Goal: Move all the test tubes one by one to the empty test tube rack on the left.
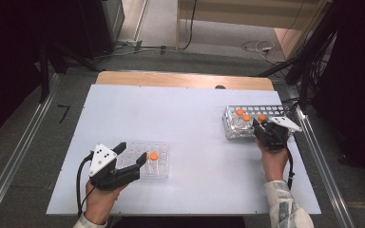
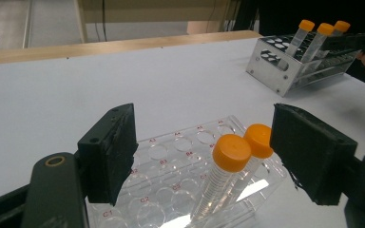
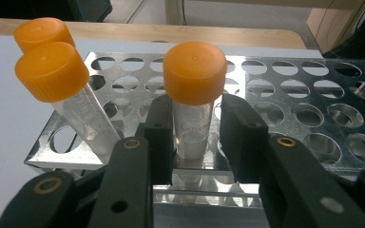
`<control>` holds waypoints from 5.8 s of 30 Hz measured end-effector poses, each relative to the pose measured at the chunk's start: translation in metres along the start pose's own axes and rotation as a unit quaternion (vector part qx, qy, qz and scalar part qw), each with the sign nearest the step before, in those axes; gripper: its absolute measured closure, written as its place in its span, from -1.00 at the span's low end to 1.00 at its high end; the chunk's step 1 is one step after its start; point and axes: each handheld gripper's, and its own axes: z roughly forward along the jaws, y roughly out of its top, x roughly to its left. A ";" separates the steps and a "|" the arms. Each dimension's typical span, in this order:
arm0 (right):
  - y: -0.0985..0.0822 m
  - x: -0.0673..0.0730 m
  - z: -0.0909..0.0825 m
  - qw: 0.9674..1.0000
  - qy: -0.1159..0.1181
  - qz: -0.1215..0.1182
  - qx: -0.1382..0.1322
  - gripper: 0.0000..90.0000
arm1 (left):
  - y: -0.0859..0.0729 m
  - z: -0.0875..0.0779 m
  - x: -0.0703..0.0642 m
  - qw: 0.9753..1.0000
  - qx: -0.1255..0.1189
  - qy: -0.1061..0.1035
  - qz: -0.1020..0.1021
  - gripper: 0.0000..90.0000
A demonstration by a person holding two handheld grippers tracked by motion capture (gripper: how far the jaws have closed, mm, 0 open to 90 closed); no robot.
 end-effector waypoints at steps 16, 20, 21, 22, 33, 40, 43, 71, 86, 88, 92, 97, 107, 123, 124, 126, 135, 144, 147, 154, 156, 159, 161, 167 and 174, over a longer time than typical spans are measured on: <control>0.016 0.006 -0.022 0.998 -0.006 -0.020 -0.051 0.59 | 0.000 -0.001 0.000 1.000 -0.002 0.000 0.001 -0.47; 0.024 0.005 -0.035 0.997 -0.008 -0.015 -0.072 0.59 | 0.000 -0.001 0.000 1.000 -0.004 0.000 -0.001 -0.47; 0.025 0.005 -0.038 0.997 -0.006 -0.015 -0.077 0.59 | 0.001 -0.001 0.000 1.000 -0.005 0.000 -0.001 -0.47; 0.027 0.004 -0.042 0.997 -0.004 -0.011 -0.080 0.59 | 0.001 -0.002 0.000 1.000 -0.006 0.000 -0.001 -0.47; 0.027 0.006 -0.069 0.997 0.022 -0.011 -0.080 0.60 | 0.003 -0.005 -0.001 1.000 -0.011 -0.001 -0.001 -0.47; 0.013 0.013 -0.090 0.996 0.052 -0.021 -0.076 0.60 | 0.004 -0.006 -0.003 1.000 -0.013 -0.004 0.001 -0.47; 0.006 0.018 -0.100 0.995 0.067 -0.027 -0.073 0.60 | 0.005 -0.008 -0.004 1.000 -0.017 -0.006 0.001 -0.47; -0.050 0.134 -0.121 0.956 0.262 -0.135 -0.001 0.59 | -0.001 -0.002 -0.059 0.994 0.006 -0.089 0.061 -0.40; -0.063 0.174 -0.120 0.936 0.305 -0.175 0.019 0.59 | -0.008 0.012 -0.087 0.986 0.026 -0.146 0.078 -0.20; -0.065 0.178 -0.120 0.934 0.308 -0.180 0.022 0.59 | -0.008 0.013 -0.090 0.984 0.027 -0.156 0.079 -0.14; -0.067 0.183 -0.120 0.931 0.314 -0.184 0.026 0.59 | -0.009 0.017 -0.095 0.982 0.027 -0.167 0.080 0.02; -0.068 0.187 -0.121 0.928 0.321 -0.188 0.027 0.59 | -0.010 0.023 -0.099 0.980 0.032 -0.177 0.081 0.20; -0.069 0.191 -0.123 0.924 0.332 -0.186 0.027 0.59 | -0.014 0.028 -0.101 0.980 0.036 -0.175 0.086 0.51; -0.068 0.190 -0.120 0.919 0.346 -0.186 0.040 0.01 | -0.013 0.027 -0.100 0.979 0.042 -0.181 0.084 0.55; -0.067 0.189 -0.120 0.918 0.348 -0.188 0.040 -0.09 | -0.013 0.026 -0.099 0.979 0.040 -0.181 0.082 0.55; -0.067 0.189 -0.119 0.916 0.352 -0.186 0.048 -0.24 | -0.012 0.024 -0.097 0.979 0.040 -0.181 0.080 0.55; -0.065 0.181 -0.119 0.920 0.346 -0.178 0.050 -0.43 | -0.005 0.012 -0.082 0.982 0.035 -0.175 0.063 0.55; -0.064 0.173 -0.117 0.925 0.335 -0.175 0.049 -0.51 | -0.001 0.003 -0.069 0.985 0.027 -0.159 0.052 0.55; -0.063 0.168 -0.116 0.928 0.329 -0.170 0.049 -0.52 | 0.002 -0.001 -0.063 0.987 0.024 -0.153 0.048 0.55; -0.061 0.158 -0.114 0.933 0.319 -0.157 0.047 -0.52 | 0.012 -0.010 -0.044 0.989 0.028 -0.139 0.035 0.55; -0.060 0.157 -0.114 0.934 0.317 -0.157 0.048 -0.52 | 0.015 -0.013 -0.039 0.990 0.024 -0.134 0.030 0.55; -0.060 0.157 -0.114 0.935 0.314 -0.157 0.048 -0.52 | 0.020 -0.020 -0.032 0.992 0.016 -0.125 0.024 0.55; -0.060 0.156 -0.113 0.936 0.313 -0.156 0.048 -0.52 | 0.023 -0.023 -0.027 0.992 0.013 -0.121 0.022 0.55; -0.060 0.155 -0.113 0.937 0.310 -0.153 0.048 -0.52 | 0.028 -0.030 -0.017 0.994 0.010 -0.108 0.017 0.55; -0.060 0.154 -0.113 0.938 0.309 -0.151 0.048 -0.52 | 0.033 -0.033 -0.007 0.996 0.006 -0.088 0.021 0.55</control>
